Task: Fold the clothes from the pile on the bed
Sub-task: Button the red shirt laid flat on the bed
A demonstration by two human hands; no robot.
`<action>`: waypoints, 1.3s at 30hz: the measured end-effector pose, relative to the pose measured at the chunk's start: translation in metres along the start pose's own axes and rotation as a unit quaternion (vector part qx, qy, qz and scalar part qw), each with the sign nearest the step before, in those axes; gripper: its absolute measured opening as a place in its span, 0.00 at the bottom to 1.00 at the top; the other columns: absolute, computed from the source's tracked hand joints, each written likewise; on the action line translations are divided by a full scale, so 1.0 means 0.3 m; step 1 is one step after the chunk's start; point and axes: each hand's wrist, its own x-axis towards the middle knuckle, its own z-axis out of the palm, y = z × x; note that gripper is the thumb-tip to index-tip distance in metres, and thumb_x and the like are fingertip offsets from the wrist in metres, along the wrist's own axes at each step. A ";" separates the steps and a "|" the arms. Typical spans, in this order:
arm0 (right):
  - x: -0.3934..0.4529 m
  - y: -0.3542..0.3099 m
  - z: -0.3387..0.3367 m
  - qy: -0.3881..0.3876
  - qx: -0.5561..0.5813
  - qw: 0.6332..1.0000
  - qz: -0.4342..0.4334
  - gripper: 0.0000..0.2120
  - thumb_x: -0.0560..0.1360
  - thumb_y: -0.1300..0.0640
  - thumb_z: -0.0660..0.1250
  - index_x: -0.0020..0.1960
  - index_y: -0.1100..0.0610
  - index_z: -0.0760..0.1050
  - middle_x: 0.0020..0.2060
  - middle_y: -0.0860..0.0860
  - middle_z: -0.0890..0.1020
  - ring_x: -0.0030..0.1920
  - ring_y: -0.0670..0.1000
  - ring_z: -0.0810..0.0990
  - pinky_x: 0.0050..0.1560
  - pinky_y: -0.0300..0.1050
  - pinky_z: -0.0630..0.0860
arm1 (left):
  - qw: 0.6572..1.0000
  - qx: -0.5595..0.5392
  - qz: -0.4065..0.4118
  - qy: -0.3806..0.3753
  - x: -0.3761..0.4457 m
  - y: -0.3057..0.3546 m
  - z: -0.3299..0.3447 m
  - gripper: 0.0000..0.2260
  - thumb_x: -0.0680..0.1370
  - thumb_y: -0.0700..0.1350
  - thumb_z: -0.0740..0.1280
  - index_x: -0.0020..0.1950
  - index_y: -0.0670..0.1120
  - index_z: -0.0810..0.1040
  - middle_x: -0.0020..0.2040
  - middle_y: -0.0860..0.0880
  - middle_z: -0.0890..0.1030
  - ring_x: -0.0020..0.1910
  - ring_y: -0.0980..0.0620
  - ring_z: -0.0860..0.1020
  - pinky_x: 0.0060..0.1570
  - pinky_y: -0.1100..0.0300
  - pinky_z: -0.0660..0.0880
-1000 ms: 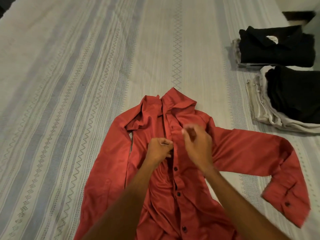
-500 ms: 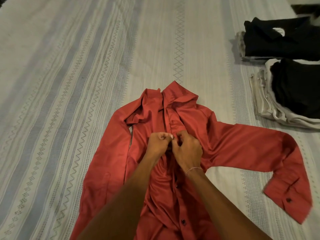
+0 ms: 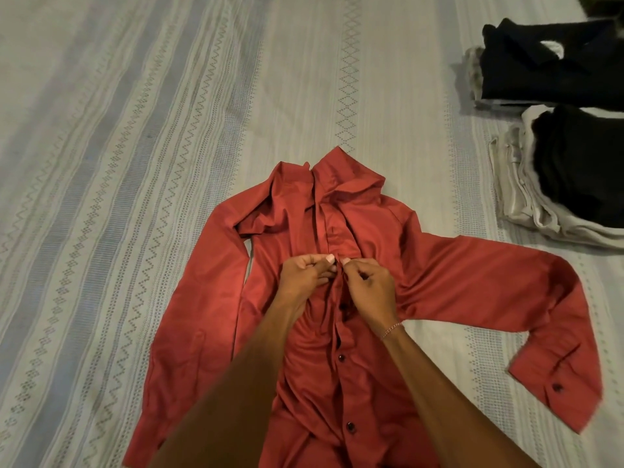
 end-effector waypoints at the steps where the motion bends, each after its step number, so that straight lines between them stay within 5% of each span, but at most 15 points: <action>1: 0.008 0.004 -0.007 -0.015 -0.002 1.000 -0.006 0.15 0.79 0.58 0.69 0.34 0.57 0.84 0.34 0.43 0.82 0.41 0.41 0.80 0.42 0.36 0.73 | 1.000 0.007 -0.001 -0.005 0.003 -0.004 -0.004 0.05 0.78 0.43 0.72 0.47 0.43 0.84 0.36 0.51 0.85 0.35 0.60 0.82 0.40 0.68 0.78; 4: 0.034 0.005 -0.016 -0.054 0.033 0.998 0.002 0.09 0.77 0.60 0.72 0.40 0.51 0.86 0.38 0.40 0.86 0.46 0.41 0.83 0.49 0.40 0.77 | 0.999 0.027 -0.001 -0.020 0.007 -0.009 -0.013 0.05 0.78 0.44 0.72 0.48 0.42 0.85 0.37 0.48 0.85 0.36 0.58 0.82 0.42 0.67 0.78; 7: 0.043 0.000 -0.023 -0.059 0.095 0.993 0.041 0.06 0.73 0.61 0.76 0.50 0.56 0.87 0.44 0.47 0.88 0.49 0.45 0.86 0.55 0.41 0.80 | 0.999 0.039 0.002 -0.013 0.008 -0.017 -0.009 0.06 0.78 0.43 0.72 0.49 0.41 0.84 0.37 0.48 0.85 0.36 0.59 0.82 0.43 0.66 0.78; 17: 0.049 0.025 -0.006 -0.041 0.107 0.989 0.093 0.05 0.75 0.59 0.74 0.43 0.51 0.87 0.38 0.43 0.86 0.38 0.39 0.81 0.46 0.39 0.75 | 1.000 -0.010 -0.002 -0.010 -0.003 -0.022 -0.006 0.04 0.78 0.43 0.72 0.46 0.43 0.83 0.36 0.51 0.85 0.34 0.59 0.82 0.43 0.67 0.79; 22: 0.046 0.020 -0.013 -0.056 0.120 0.988 0.078 0.02 0.73 0.60 0.77 0.45 0.54 0.87 0.43 0.47 0.88 0.48 0.45 0.86 0.54 0.41 0.80 | 1.000 -0.022 -0.005 0.005 -0.007 -0.021 0.000 0.04 0.79 0.39 0.70 0.44 0.44 0.83 0.35 0.50 0.85 0.33 0.59 0.82 0.41 0.67 0.79; 27: 0.038 0.029 -0.005 -0.042 0.104 0.992 0.063 0.03 0.71 0.60 0.78 0.45 0.56 0.87 0.41 0.48 0.88 0.47 0.47 0.86 0.54 0.42 0.81 | 0.999 -0.032 -0.004 0.018 -0.003 -0.025 0.001 0.04 0.79 0.40 0.70 0.45 0.44 0.83 0.35 0.50 0.85 0.34 0.58 0.83 0.40 0.66 0.79; 32: 0.029 0.057 0.011 -0.021 0.004 1.000 -0.011 0.05 0.73 0.55 0.77 0.49 0.52 0.87 0.42 0.44 0.87 0.46 0.39 0.84 0.51 0.34 0.77 | 0.999 -0.038 -0.021 -0.012 -0.001 -0.017 -0.022 0.09 0.77 0.48 0.74 0.48 0.42 0.86 0.43 0.45 0.87 0.45 0.51 0.86 0.49 0.63 0.81; 39: 0.016 0.090 0.029 -0.010 -0.049 0.997 -0.061 0.07 0.72 0.56 0.78 0.51 0.53 0.87 0.43 0.45 0.85 0.44 0.40 0.82 0.47 0.32 0.76 | 0.999 -0.039 -0.022 -0.022 0.006 -0.023 -0.025 0.05 0.78 0.41 0.72 0.51 0.40 0.84 0.39 0.48 0.86 0.38 0.57 0.84 0.41 0.67 0.79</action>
